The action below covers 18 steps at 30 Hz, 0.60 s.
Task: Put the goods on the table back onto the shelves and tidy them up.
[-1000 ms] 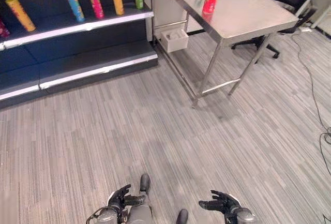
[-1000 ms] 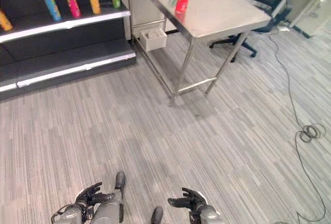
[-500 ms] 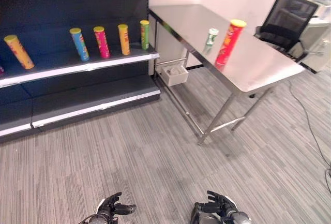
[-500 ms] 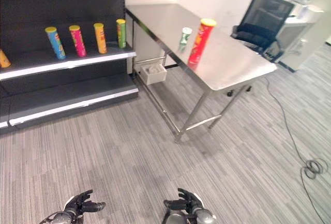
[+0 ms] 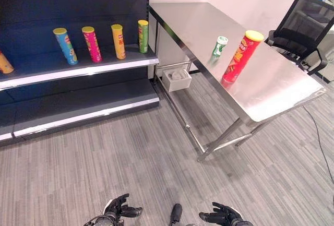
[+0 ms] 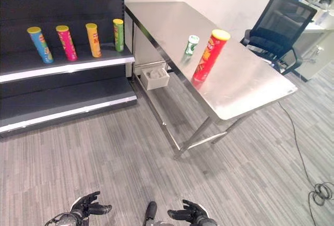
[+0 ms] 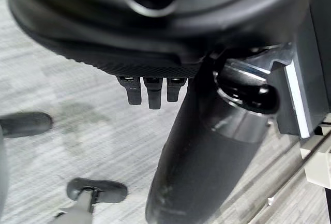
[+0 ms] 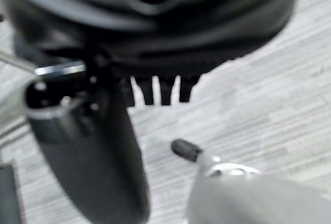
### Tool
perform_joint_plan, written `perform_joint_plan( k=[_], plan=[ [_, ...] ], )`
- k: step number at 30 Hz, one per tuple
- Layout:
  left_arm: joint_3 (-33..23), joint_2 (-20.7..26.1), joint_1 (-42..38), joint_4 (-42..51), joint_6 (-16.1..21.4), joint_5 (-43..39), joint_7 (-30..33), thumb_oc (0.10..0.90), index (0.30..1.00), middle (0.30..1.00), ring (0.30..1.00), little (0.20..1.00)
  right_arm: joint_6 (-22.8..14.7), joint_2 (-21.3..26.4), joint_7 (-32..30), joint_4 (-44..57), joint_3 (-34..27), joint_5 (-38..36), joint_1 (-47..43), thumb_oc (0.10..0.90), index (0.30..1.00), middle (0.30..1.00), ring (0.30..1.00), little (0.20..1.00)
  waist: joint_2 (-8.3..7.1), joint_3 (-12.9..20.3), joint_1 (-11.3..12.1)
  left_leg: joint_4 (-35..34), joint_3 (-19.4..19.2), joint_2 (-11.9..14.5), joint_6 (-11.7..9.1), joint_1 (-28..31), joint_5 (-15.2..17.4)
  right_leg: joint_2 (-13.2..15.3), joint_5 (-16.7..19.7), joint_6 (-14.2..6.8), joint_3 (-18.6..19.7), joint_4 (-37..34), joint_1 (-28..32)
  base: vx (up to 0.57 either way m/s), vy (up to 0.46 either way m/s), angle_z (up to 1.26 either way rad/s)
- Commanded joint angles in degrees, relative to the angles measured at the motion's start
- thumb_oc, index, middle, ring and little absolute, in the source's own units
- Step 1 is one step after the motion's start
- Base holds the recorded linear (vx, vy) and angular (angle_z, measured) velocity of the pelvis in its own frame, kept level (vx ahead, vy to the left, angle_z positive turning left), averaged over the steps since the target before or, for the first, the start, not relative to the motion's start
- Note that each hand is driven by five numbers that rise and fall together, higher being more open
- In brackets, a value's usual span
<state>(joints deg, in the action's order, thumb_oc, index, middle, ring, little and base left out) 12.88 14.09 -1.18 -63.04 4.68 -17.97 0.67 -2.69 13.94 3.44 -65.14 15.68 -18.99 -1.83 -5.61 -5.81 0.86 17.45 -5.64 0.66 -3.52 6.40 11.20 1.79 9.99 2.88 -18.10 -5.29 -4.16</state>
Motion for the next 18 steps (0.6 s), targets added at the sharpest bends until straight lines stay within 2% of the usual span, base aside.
perform_joint_plan(
  k=[1, 2, 3, 4, 5, 7, 8, 9, 10, 11, 12, 13, 15, 18],
  plan=[
    [0.0, 1.3, -2.84, 3.16, 1.83, -0.69, 0.08, 0.8, 0.9, 0.9, 0.9, 0.9, -1.87, 2.66, -0.03, 0.82, 1.0, -0.14, -2.68, 0.8, 0.9, 0.9, 0.9, 0.9, 1.3, -3.5, 1.56, 7.44, 4.33, 4.29, -4.43, -7.83, -16.96, 2.92, -5.64, -8.74, -0.77, 0.29, 6.37, 0.08, -0.164, -0.22],
    [-0.03, 1.02, -2.68, 4.01, 1.82, -1.57, 0.14, 0.8, 0.9, 0.9, 0.9, 0.9, -1.6, 2.73, 0.1, 0.99, 1.68, 0.08, -2.99, 0.8, 0.9, 0.9, 0.9, 0.9, 1.14, -4.96, 2.85, 12.13, 4.89, 3.89, -3.77, -10.77, -17.73, 2.97, -6.65, -8.26, -1.28, 0.29, 7.5, 0.11, -0.041, -0.2],
    [-0.05, 0.62, -2.75, 3.21, 1.81, -1.99, 0.39, 0.8, 0.9, 0.9, 0.9, 0.9, -1.22, 2.94, 0.2, 0.51, 2.0, 0.24, -3.65, 0.8, 0.9, 0.9, 0.9, 0.9, 1.11, -5.06, 3.17, 8.31, 2.49, 5.38, -2.67, -13.63, -16.18, 3.24, -7.48, -8.72, -1.06, 0.29, 8.48, 0.11, -0.039, -0.1],
    [-0.04, 0.6, -2.76, 3.19, 1.83, -1.99, 0.38, 0.8, 0.9, 0.9, 0.9, 0.9, -1.22, 2.95, 0.2, 0.51, 1.99, 0.24, -3.64, 0.8, 0.9, 0.9, 0.9, 0.9, 1.15, -5.13, 3.31, 8.36, 2.36, 5.45, -2.66, -13.52, -16.08, 3.2, -7.49, -8.73, -0.92, 0.29, 8.54, 0.13, 0.032, -0.07],
    [0.08, 0.57, -2.5, 3.65, 1.78, -2.1, 0.39, 0.8, 0.9, 0.9, 0.9, 0.9, -1.24, 3.16, 0.15, 1.09, 2.01, 0.19, -3.48, 0.8, 0.9, 0.9, 0.9, 0.9, 1.17, -4.95, 3.57, 4.65, 1.46, 5.82, -2.34, -14.52, -15.56, 3.23, -7.88, -8.88, -0.63, 0.29, 8.86, 0.13, 0.055, -0.15],
    [0.35, 0.65, -2.14, 4.07, 1.63, -1.67, 0.24, 0.8, 0.9, 0.9, 0.9, 0.9, -1.34, 3.3, 0.44, 1.73, 2.22, 0.33, -3.41, 0.8, 0.9, 0.9, 0.9, 0.9, 1.72, -4.57, 4.44, -7.36, 0.72, 5.3, -1.64, -13.96, -14.87, 2.81, -8.62, -9.43, -0.08, 0.29, 9.7, 0.2, 0.108, -0.15],
    [0.46, 0.59, -1.86, 3.71, 1.67, -1.22, 0.36, 0.8, 0.9, 0.9, 0.9, 0.9, -1.43, 3.4, 0.48, 2.29, 2.5, 0.65, -3.02, 0.8, 0.9, 0.9, 0.9, 0.9, 2.47, -4.25, 4.76, -13.16, 1.57, 4.77, -1.76, -14.54, -17.36, 2.16, -9.17, -9.42, 0.09, 0.29, 9.93, 0.22, 0.127, -0.09],
    [0.56, 0.62, -1.66, 3.48, 1.66, -0.9, 0.42, 0.8, 0.9, 0.9, 0.9, 0.9, -1.51, 3.57, 0.52, 2.78, 2.82, 1.13, -2.78, 0.8, 0.9, 0.9, 0.9, 0.9, 3.17, -3.98, 5.55, -18.03, 4.05, 3.8, -2.16, -15.29, -20.36, 1.23, -9.83, -9.31, 0.6, 0.29, 10.48, 0.25, 0.119, -0.06],
    [0.6, 0.43, -1.62, 2.9, 1.89, -0.57, 0.5, 0.8, 0.9, 0.9, 0.9, 0.9, -1.74, 3.62, 0.5, 2.3, 3.0, 1.44, -2.88, 0.8, 0.9, 0.9, 0.9, 0.9, 3.53, -3.92, 6.47, -21.28, 7.64, 2.12, -2.76, -16.13, -21.45, 0.5, -10.76, -9.25, 1.41, 0.29, 11.36, 0.26, 0.102, -0.03],
    [0.52, 0.34, -1.41, 2.81, 1.95, -0.78, 0.52, 0.8, 0.9, 0.9, 0.9, 0.9, -1.86, 3.75, 0.48, 2.05, 2.98, 1.54, -2.93, 0.8, 0.9, 0.9, 0.9, 0.9, 3.89, -3.72, 6.87, -22.45, 10.04, 1.26, -3.38, -17.16, -22.15, -0.15, -11.67, -9.12, 2.35, 0.29, 12.12, 0.25, 0.103, -0.2],
    [0.12, 0.17, -1.69, 1.04, 1.83, -0.91, 0.29, 0.8, 0.9, 0.9, 0.9, 0.9, -1.87, 3.68, 0.67, 1.65, 3.0, 1.52, -3.14, 0.8, 0.9, 0.9, 0.9, 0.9, 4.27, -3.51, 6.87, -22.45, 10.38, 1.26, -4.04, -17.38, -22.97, -0.57, -12.28, -8.94, 3.11, 0.29, 12.89, 0.25, 0.127, -0.53],
    [-0.3, 0.2, -1.74, 0.15, 1.88, -1.18, 0.38, 0.8, 0.9, 0.9, 0.9, 0.9, -1.87, 3.52, 0.73, 1.08, 2.76, 1.5, -3.36, 0.8, 0.9, 0.9, 0.9, 0.9, 4.42, -3.37, 6.7, -22.45, 9.12, 1.55, -4.41, -16.72, -23.93, -0.62, -12.81, -9.02, 3.43, 0.29, 13.78, 0.25, 0.141, -0.9],
    [-1.09, 0.4, -0.1, 1.53, 1.94, -2.03, 0.19, 0.8, 0.9, 0.9, 0.9, 0.9, -1.59, 2.94, 1.0, 0.93, 2.84, 1.9, -2.66, 0.8, 0.9, 0.9, 0.9, 0.9, 3.79, -1.61, 7.28, -22.45, 7.7, 1.27, -2.65, -14.53, -22.34, 0.59, -13.42, -9.77, 3.94, 0.29, 15.2, 0.31, 0.198, -1.0],
    [-1.09, 0.41, -0.08, 1.54, 1.93, -2.03, 0.19, 0.8, 0.9, 0.9, 0.9, 0.9, -1.59, 2.93, 1.0, 0.93, 2.84, 1.9, -2.64, 0.8, 0.9, 0.9, 0.9, 0.9, 3.77, -1.62, 7.35, -22.45, 7.63, 1.27, -2.64, -14.48, -22.32, 0.62, -13.42, -9.78, 4.01, 0.29, 15.22, 0.06, 0.041, -0.7]
  ],
)
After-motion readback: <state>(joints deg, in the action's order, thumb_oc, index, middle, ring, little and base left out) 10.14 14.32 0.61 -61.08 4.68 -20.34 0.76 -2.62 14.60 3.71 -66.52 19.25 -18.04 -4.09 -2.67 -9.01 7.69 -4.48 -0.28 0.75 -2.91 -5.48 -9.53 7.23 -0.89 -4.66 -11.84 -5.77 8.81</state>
